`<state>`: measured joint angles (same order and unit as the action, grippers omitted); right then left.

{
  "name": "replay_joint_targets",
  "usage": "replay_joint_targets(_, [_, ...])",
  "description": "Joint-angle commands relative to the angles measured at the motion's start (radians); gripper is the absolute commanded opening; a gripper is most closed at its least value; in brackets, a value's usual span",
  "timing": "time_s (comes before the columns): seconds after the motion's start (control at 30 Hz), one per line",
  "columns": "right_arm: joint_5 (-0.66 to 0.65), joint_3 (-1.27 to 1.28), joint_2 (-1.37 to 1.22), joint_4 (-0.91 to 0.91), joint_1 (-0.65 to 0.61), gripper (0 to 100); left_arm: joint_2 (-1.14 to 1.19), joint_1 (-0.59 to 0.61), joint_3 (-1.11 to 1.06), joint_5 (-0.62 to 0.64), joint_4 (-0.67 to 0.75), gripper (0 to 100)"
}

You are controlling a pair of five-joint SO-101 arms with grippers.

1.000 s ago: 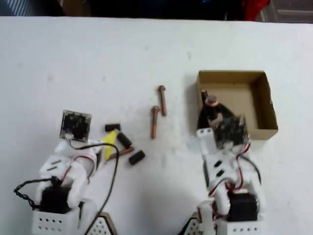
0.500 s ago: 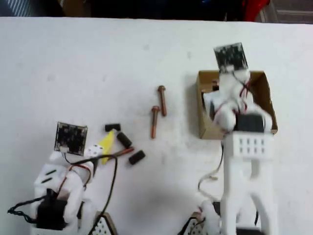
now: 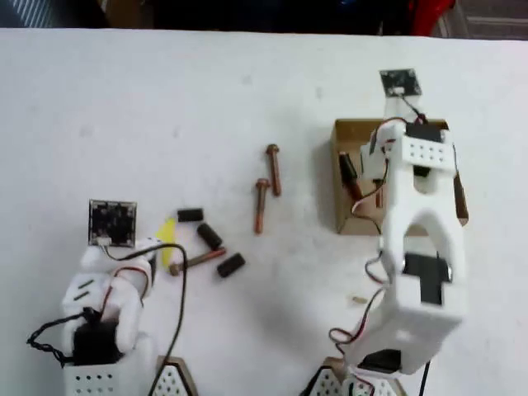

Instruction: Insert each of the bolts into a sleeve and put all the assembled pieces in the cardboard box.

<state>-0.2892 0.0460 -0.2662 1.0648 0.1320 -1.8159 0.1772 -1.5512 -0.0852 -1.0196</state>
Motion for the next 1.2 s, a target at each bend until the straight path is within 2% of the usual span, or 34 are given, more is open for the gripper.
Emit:
replay_joint_targets(0.0, [-0.014, -0.114, -0.070, 0.005, 0.008, 1.6, -0.012, 0.007, 0.006, -0.009, 0.034, 27])
replay_joint_targets(0.33, [-0.014, -0.244, -0.245, 0.031, -0.028, 2.1, -0.012, 0.002, -0.026, -0.015, 0.066, 27])
replay_joint_targets(0.57, [-0.015, -0.281, -0.236, 0.127, -0.113, 18.3, -0.012, 0.002, -0.032, -0.017, 0.071, 27])
replay_joint_targets(0.67, [-0.015, -0.336, -0.228, 0.200, -0.128, 21.2, -0.012, 0.002, -0.032, -0.017, 0.071, 27])
replay_joint_targets(0.93, [-0.015, -0.520, -0.156, 0.401, -0.133, 21.2, -0.012, 0.002, -0.032, -0.017, 0.069, 27])
replay_joint_targets(1.17, [-0.015, -0.684, -0.013, 0.631, -0.209, 21.2, -0.012, 0.005, -0.032, -0.017, 0.069, 27])
